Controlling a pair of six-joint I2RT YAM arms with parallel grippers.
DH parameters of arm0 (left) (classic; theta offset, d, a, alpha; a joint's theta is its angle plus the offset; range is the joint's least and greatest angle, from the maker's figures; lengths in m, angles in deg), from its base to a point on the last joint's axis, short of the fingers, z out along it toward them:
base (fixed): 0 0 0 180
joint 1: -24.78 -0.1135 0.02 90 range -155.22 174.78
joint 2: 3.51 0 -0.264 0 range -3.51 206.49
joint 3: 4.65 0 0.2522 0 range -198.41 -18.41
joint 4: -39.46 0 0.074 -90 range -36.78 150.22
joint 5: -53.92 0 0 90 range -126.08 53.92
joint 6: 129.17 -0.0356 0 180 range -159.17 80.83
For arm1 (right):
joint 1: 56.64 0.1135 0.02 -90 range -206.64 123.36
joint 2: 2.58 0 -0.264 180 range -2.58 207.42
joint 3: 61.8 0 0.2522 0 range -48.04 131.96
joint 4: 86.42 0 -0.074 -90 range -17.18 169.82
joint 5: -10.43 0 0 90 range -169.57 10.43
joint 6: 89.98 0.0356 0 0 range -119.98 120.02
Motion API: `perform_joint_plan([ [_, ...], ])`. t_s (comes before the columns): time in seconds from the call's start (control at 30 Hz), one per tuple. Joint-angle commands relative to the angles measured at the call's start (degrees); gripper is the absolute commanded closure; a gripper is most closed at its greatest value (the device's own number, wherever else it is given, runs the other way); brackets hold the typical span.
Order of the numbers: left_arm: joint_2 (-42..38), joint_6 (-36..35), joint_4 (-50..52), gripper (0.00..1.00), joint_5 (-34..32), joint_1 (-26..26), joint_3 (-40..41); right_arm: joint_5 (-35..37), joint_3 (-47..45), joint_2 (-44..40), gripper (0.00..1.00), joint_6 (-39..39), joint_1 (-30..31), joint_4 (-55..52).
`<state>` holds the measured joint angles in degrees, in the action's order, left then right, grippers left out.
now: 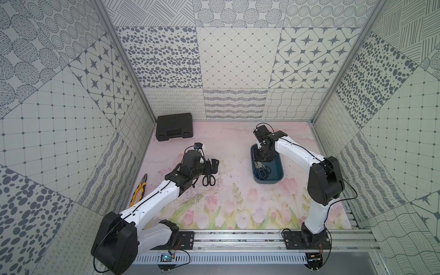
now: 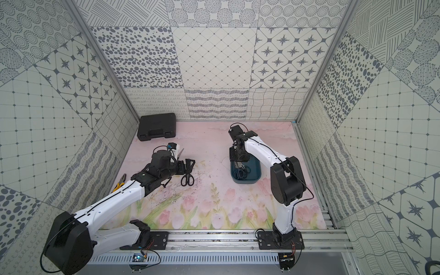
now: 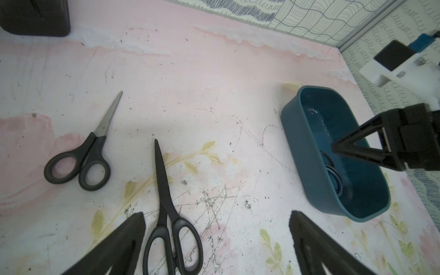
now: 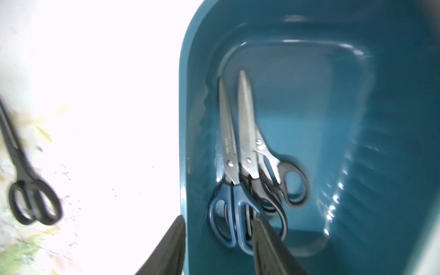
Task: Put the scissors into the storage box
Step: Pick up the scissors from the center of the board.
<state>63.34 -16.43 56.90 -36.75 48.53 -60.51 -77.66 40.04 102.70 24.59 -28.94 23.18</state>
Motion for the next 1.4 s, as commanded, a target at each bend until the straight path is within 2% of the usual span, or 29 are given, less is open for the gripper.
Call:
perform_joint_plan([
  [0.0, -3.0, -2.04, 0.67, 0.0, -1.61, -0.28, -2.03, 7.63, 1.63, -3.75, 0.44, -1.15, 1.38, -2.84],
  [0.13, -9.21, -1.48, 1.99, 0.0, -5.12, -0.24, 0.82, 12.08, 3.55, -5.87, 0.38, -4.46, 5.12, -1.58],
  [0.3, -14.63, 1.17, 8.95, 0.01, -8.79, -2.51, 3.26, 9.53, 10.55, -0.78, 0.37, -4.82, 11.45, -0.86],
  [0.47, -14.53, 7.77, 27.13, 0.01, -11.84, -9.83, 0.01, 3.91, 20.08, 9.52, 0.4, -0.43, 18.66, -2.51],
  [0.6, -12.16, 10.17, 33.1, 0.0, -6.96, -17.97, -0.53, -0.72, 27.21, 17.31, 0.45, 3.61, 23.33, -4.26],
  [0.7, -9.39, 10.78, 34.05, 0.0, -1.91, -23.57, 0.22, -2.23, 33.49, 23.28, 0.47, 5.54, 26.79, -6.63],
  [0.8, -6.93, 10.58, 32.87, 0.01, 0.61, -25.99, 1.07, -2.49, 39.05, 28.65, 0.49, 5.59, 29.31, -9.91],
  [1.0, -3.4, 8.95, 29.77, 0.01, 4.02, -26.18, 1.38, -1.77, 45.26, 34.86, 0.51, 5.65, 32.19, -12.44],
  [1.2, -5.38, 9.97, 24.07, 0.01, 7.37, -26.15, 4.96, -0.74, 49.33, 39.93, 0.54, 7.08, 32.4, -13.49],
  [1.37, -7.15, 9.19, 23.58, 0.01, 7.79, -26.17, 5.72, 0.3, 51.71, 42.65, 0.55, 7.91, 31.57, -13.66],
])
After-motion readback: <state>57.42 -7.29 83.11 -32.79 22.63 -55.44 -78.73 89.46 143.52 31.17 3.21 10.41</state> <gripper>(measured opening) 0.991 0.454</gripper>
